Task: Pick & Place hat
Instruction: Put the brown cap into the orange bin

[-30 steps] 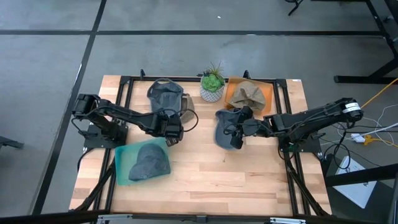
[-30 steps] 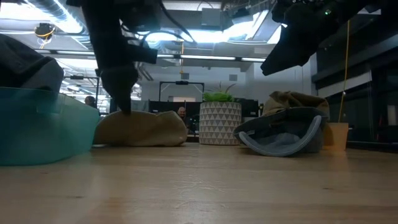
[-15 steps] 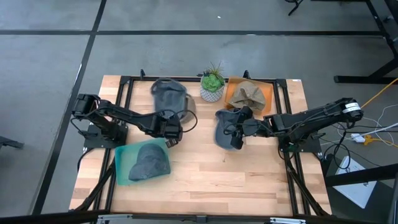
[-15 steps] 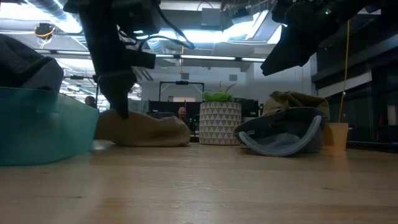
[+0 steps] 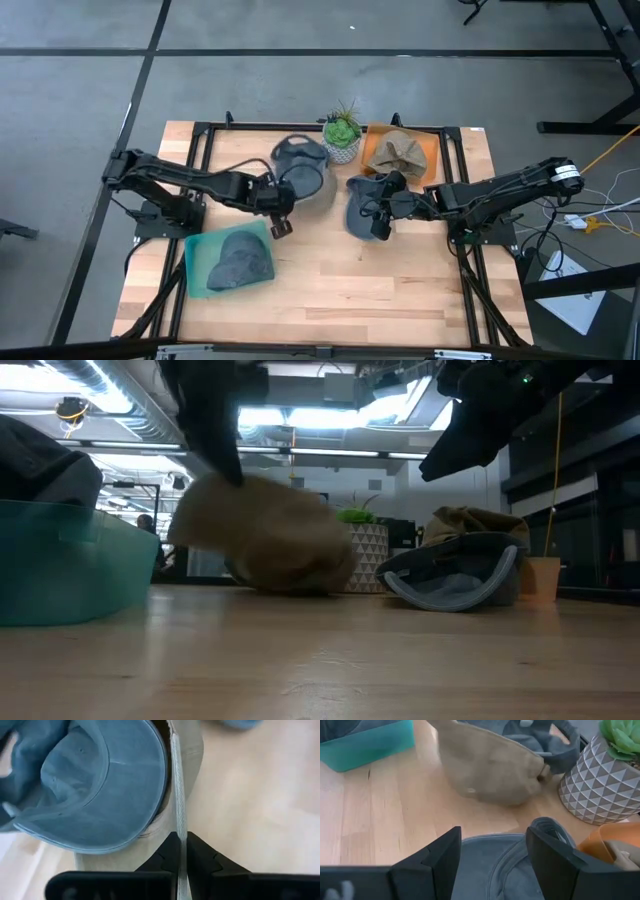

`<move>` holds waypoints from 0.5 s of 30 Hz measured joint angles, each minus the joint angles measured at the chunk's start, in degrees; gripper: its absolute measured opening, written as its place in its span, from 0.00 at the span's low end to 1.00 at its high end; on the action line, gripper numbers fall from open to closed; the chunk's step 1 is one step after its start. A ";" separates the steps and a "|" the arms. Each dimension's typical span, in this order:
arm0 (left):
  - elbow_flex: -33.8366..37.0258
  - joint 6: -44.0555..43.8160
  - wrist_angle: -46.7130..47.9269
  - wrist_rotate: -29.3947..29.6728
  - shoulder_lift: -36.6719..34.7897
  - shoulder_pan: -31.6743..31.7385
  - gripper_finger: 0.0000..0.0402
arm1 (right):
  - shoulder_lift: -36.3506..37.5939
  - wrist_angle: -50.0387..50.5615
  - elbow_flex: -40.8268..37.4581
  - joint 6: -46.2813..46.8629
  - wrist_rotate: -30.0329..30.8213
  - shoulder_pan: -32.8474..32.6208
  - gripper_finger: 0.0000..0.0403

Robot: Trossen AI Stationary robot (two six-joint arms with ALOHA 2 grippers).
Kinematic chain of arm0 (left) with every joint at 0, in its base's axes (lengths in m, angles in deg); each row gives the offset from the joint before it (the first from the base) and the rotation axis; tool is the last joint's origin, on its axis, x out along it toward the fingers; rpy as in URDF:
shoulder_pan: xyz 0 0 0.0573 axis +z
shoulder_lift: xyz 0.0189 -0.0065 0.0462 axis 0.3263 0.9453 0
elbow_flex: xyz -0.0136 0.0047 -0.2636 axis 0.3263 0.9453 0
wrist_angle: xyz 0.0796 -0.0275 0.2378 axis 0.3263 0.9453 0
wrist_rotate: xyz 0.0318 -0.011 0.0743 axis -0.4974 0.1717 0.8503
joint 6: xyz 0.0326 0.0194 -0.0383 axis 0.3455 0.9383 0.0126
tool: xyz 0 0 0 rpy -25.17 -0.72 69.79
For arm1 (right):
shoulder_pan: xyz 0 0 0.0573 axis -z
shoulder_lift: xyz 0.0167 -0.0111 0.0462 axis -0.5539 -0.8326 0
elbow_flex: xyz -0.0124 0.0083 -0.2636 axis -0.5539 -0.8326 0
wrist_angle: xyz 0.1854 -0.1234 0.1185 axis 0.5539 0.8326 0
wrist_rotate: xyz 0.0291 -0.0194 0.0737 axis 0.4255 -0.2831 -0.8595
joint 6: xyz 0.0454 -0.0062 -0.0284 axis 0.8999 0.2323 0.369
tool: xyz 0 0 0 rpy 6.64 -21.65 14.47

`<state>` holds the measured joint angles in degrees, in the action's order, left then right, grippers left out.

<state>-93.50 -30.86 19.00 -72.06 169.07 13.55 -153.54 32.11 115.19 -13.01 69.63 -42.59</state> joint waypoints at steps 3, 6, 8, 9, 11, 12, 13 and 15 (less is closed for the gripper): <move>-0.95 1.33 -0.64 -5.79 -3.29 0.17 0.02 | 0.00 0.00 0.00 -0.30 -0.08 0.00 0.55; -1.18 1.41 -2.80 -11.18 -6.85 0.87 0.02 | 0.01 -0.04 0.00 -1.02 -1.17 0.02 0.55; -1.18 1.43 -4.72 -13.71 -8.80 1.18 0.02 | 0.00 -0.24 0.00 -1.47 -2.63 0.01 0.55; -1.18 1.57 -5.94 -14.69 -9.59 1.22 0.02 | 0.00 -0.26 0.00 -1.49 -3.24 0.02 0.55; -1.18 2.22 -8.29 -16.01 -10.93 1.16 0.02 | 0.00 -0.35 0.00 -1.72 -3.56 0.00 0.55; -1.18 2.49 -9.70 -16.57 -11.53 1.15 0.02 | 0.00 -0.56 0.00 -1.76 -3.58 0.00 0.55; -1.18 2.85 -11.10 -16.78 -12.06 1.13 0.02 | 0.01 -0.80 0.00 -1.97 -3.56 0.00 0.55; -1.18 3.22 -13.43 -16.80 -12.62 1.13 0.02 | 0.01 -1.44 0.02 -2.86 -3.78 0.01 0.55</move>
<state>-94.68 -27.64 5.58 -88.86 156.45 14.68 -153.53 30.67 115.21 -15.87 65.85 -42.58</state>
